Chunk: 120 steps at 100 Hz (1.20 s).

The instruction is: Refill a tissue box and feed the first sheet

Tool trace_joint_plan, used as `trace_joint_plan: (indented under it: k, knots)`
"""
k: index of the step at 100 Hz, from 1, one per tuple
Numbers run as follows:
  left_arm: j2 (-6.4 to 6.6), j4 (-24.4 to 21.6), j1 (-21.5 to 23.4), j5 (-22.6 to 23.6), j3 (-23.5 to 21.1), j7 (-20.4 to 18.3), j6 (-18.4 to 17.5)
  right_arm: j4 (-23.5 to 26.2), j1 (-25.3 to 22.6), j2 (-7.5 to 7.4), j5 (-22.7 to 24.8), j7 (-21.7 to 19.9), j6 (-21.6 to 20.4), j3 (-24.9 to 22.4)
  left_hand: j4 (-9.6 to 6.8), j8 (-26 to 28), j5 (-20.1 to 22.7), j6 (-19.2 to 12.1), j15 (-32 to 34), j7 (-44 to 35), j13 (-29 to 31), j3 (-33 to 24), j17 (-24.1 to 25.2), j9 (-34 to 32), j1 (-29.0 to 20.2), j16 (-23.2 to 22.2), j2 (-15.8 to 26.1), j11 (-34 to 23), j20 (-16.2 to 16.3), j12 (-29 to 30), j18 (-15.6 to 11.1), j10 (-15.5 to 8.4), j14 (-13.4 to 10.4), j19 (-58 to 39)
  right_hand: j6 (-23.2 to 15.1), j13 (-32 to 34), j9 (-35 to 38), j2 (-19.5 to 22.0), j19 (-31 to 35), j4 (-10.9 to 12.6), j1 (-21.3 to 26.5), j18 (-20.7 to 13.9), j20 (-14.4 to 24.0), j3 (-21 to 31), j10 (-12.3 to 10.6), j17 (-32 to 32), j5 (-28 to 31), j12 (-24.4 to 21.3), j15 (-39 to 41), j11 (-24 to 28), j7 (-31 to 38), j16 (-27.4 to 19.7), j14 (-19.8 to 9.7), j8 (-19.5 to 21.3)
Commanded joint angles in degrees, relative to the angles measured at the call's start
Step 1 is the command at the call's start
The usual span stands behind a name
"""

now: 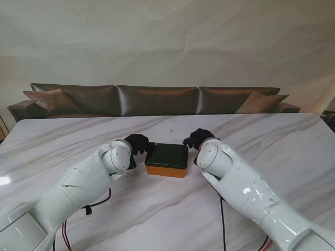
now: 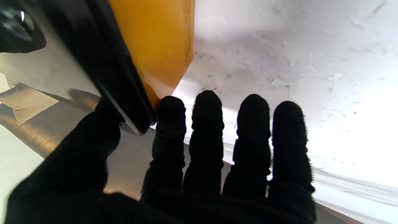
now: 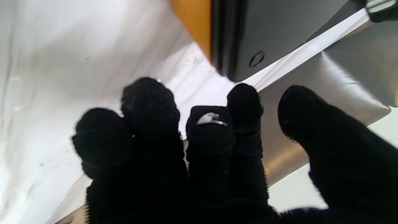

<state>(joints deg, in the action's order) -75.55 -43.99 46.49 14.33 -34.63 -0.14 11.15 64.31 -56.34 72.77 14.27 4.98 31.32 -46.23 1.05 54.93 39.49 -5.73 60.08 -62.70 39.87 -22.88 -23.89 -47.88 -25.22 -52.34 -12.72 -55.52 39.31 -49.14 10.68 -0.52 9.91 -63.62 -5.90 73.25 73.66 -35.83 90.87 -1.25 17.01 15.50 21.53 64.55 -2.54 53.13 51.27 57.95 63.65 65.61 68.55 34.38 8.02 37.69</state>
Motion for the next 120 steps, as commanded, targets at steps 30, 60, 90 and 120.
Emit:
trace_joint_plan:
  k: [30,60,90,120]
  knots:
    - [0.45,-0.48,1.42,0.43,-0.09,-1.7,0.93,0.45,-0.86,0.49,-1.6,-2.54,-1.08,1.13,-3.29,0.22,-1.43,-5.92,0.86,-0.33,2.12,-7.19,-0.14,-1.43,-8.43,-0.77,-5.96,-1.67,0.26,-0.64,-1.98,-1.91,-1.01,-20.36,-2.96,1.7,2.87,-5.2,2.14,-1.68,2.75,1.42,0.22,4.94,0.22,0.74,1.47,-0.36,3.38,0.27,3.01,0.86,0.91,0.6]
    - [0.12,0.19,1.17,0.21,0.13,-1.5,0.58,-2.83,0.02,1.32,-3.17,-2.73,-2.23,2.51,-3.23,0.25,-1.56,-6.0,0.86,-0.31,2.12,-7.13,-0.12,-1.39,-8.45,-0.77,-5.93,-1.56,0.25,-0.58,-1.95,-1.89,-1.01,-20.35,-2.95,1.73,3.56,-6.94,2.2,-0.95,3.22,1.16,0.42,6.82,0.52,1.01,2.37,-0.42,3.9,0.11,3.5,1.1,0.38,0.72]
    - [0.49,-0.71,1.45,0.42,-0.1,-1.81,1.2,-8.12,1.2,2.83,-5.75,-2.51,-3.65,3.77,-3.23,0.26,-1.52,-5.94,0.86,-0.32,2.12,-7.12,-0.11,-1.37,-8.47,-0.77,-5.94,-1.52,0.25,-0.56,-1.96,-1.89,-1.01,-20.35,-1.54,1.76,4.34,-9.29,2.22,0.77,3.8,1.18,0.61,9.88,1.51,1.5,3.57,-0.34,4.52,0.38,4.38,1.33,0.19,1.66]
    - [0.17,0.35,1.11,0.29,0.09,-1.65,0.88,-10.03,1.07,3.37,-5.98,-1.87,-4.72,4.3,-3.22,0.25,-1.55,-6.03,0.82,-0.26,2.08,-7.08,-0.11,-1.34,-8.5,-0.76,-5.71,-1.5,0.25,-0.54,-1.98,-1.94,-1.02,-20.34,0.62,1.78,5.68,-11.79,2.11,2.54,5.18,1.52,0.69,12.28,3.12,1.97,5.93,-0.51,5.15,0.37,4.39,1.58,-0.07,2.21]
